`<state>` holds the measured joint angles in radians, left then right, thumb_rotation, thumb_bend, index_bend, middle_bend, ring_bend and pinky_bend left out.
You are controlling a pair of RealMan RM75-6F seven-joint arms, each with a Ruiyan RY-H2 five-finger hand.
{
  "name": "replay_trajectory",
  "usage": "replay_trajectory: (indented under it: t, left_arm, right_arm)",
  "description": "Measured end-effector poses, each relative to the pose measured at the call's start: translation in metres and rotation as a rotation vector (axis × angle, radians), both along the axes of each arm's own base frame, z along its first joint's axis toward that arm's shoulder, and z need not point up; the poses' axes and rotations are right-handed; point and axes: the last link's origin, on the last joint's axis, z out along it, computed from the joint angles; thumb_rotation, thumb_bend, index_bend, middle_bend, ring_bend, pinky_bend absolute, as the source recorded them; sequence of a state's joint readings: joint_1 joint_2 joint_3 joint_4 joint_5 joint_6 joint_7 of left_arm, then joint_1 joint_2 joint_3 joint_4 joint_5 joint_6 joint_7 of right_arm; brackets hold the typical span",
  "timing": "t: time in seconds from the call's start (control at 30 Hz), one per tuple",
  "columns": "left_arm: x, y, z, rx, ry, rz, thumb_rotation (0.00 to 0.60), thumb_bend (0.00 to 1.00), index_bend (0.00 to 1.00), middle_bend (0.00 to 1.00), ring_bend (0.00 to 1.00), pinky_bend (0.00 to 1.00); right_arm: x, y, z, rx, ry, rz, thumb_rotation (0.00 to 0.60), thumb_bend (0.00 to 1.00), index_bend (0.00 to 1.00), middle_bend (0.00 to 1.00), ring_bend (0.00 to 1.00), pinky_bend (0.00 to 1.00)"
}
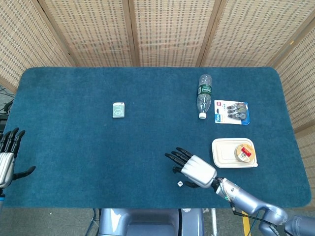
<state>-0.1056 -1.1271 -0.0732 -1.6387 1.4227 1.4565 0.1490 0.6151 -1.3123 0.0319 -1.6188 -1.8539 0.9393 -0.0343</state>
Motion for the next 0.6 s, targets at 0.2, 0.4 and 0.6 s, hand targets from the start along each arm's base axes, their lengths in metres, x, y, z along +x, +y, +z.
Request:
replay_trajectory:
  t: [0.2,0.4,0.6]
  left_arm:
    - [0.0,0.001,0.001,0.0,-0.006,0.004,0.6,0.0,0.0,0.0,0.0,0.0]
    - [-0.001,0.001,0.001,-0.006,-0.007,0.006,0.6,0.0,0.0,0.0,0.0,0.0]
    - [-0.001,0.001,0.001,-0.009,-0.005,0.008,0.6,0.0,0.0,0.0,0.0,0.0]
  right_arm:
    - [-0.004,-0.005,-0.021,0.017,0.039,-0.055,0.6,0.35,0.39,0.0,0.0,0.0]
    - [-0.008,-0.005,-0.038,0.03,0.071,-0.094,0.6,0.35,0.39,0.0,0.0,0.0]
    - [-0.016,0.005,-0.049,0.046,0.109,-0.083,0.6,0.35,0.39,0.0,0.0,0.0]
